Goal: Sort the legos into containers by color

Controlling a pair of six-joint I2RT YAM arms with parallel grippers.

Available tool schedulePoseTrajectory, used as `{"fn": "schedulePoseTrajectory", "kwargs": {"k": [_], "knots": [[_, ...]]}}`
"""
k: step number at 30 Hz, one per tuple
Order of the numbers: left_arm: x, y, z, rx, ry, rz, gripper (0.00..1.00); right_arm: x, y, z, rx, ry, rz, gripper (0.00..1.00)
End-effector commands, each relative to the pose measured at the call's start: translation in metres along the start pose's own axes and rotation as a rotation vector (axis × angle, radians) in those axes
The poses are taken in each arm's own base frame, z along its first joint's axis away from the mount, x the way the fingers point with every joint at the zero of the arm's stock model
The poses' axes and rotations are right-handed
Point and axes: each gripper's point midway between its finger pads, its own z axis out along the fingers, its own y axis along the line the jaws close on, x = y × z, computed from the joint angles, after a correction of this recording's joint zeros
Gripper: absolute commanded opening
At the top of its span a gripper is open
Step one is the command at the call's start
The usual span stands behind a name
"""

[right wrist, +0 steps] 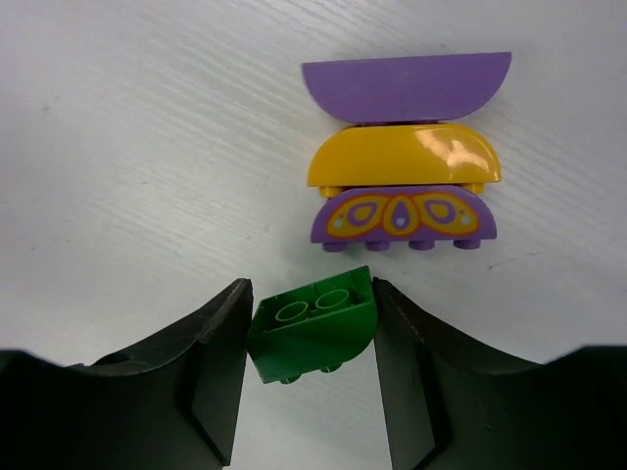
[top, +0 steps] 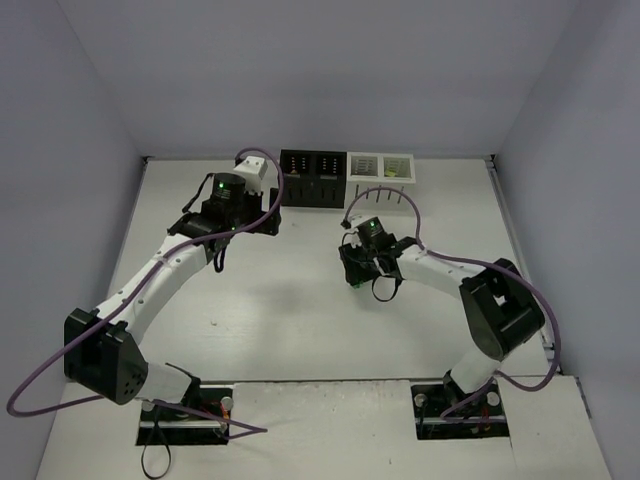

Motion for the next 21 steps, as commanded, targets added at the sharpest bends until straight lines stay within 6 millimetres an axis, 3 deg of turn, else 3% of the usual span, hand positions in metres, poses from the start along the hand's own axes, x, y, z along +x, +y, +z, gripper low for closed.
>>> {"fn": "schedulePoseTrajectory", "kwargs": {"k": [1,7,8,10,11,16,17,18,21], "knots": [[-0.039,-0.006,-0.012,0.020,-0.104,0.007,0.86,-0.059,0.021,-0.048,-0.062,-0.175,-0.011,0.00],[-0.038,-0.005,-0.011,0.014,-0.101,0.009,0.86,-0.133,0.022,-0.100,-0.041,-0.386,-0.070,0.00],[-0.038,-0.005,-0.012,0.013,-0.101,0.008,0.86,-0.158,0.023,-0.114,-0.038,-0.448,-0.085,0.00],[-0.039,-0.004,-0.013,0.005,-0.103,0.010,0.86,-0.183,0.019,-0.121,-0.020,-0.506,-0.126,0.00],[-0.038,-0.003,-0.013,0.000,-0.103,0.013,0.86,-0.211,0.022,-0.137,-0.025,-0.591,-0.135,0.00],[-0.038,0.002,-0.014,-0.025,-0.104,0.022,0.85,-0.279,-0.001,-0.137,0.014,-0.712,-0.188,0.00],[-0.038,0.003,-0.014,-0.026,-0.103,0.024,0.86,-0.301,-0.002,-0.149,0.020,-0.761,-0.199,0.00],[-0.038,0.002,-0.014,-0.025,-0.103,0.024,0.86,-0.307,-0.010,-0.132,0.032,-0.745,-0.205,0.00],[-0.038,0.002,-0.014,-0.027,-0.101,0.024,0.86,-0.338,-0.015,-0.120,0.043,-0.774,-0.250,0.00]]}}
